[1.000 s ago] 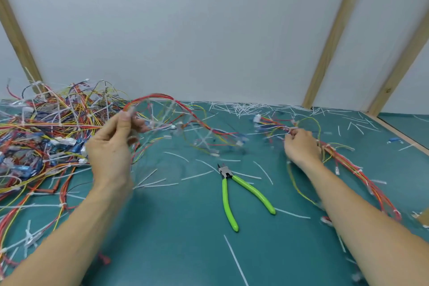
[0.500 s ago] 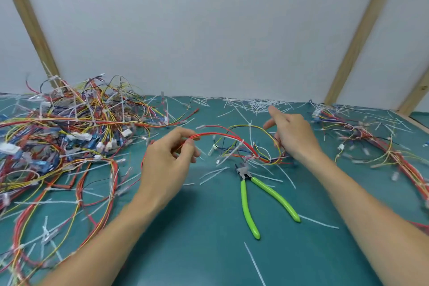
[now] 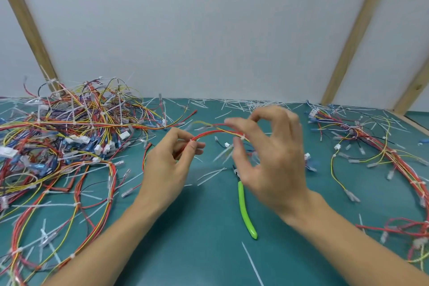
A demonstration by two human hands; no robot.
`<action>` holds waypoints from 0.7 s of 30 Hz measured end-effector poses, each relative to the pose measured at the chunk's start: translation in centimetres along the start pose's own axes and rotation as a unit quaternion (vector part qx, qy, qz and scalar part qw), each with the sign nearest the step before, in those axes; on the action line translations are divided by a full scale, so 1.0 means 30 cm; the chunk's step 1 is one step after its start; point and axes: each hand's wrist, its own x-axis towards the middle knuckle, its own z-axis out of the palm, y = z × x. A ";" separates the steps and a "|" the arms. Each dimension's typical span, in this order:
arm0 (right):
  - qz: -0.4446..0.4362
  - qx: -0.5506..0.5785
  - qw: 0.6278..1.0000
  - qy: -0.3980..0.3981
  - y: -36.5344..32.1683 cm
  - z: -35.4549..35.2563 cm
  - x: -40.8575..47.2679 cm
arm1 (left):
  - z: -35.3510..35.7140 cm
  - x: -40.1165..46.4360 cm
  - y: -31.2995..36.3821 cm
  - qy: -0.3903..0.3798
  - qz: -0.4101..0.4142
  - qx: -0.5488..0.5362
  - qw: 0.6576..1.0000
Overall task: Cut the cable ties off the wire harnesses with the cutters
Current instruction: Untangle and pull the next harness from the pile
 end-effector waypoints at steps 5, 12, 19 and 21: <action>0.316 0.254 0.901 -0.156 -0.015 0.028 -0.055 | 0.008 -0.010 0.009 -0.024 0.007 -0.006 1.000; 0.667 0.386 0.622 -0.143 0.127 0.065 -0.057 | 0.013 -0.026 0.030 -0.108 0.060 0.030 0.992; 0.609 0.473 0.624 -0.129 0.140 0.063 -0.062 | 0.011 -0.030 0.002 -0.181 0.026 0.168 0.969; 0.583 0.467 0.648 -0.146 0.129 0.063 -0.062 | 0.007 -0.027 -0.002 -0.169 -0.003 0.165 0.972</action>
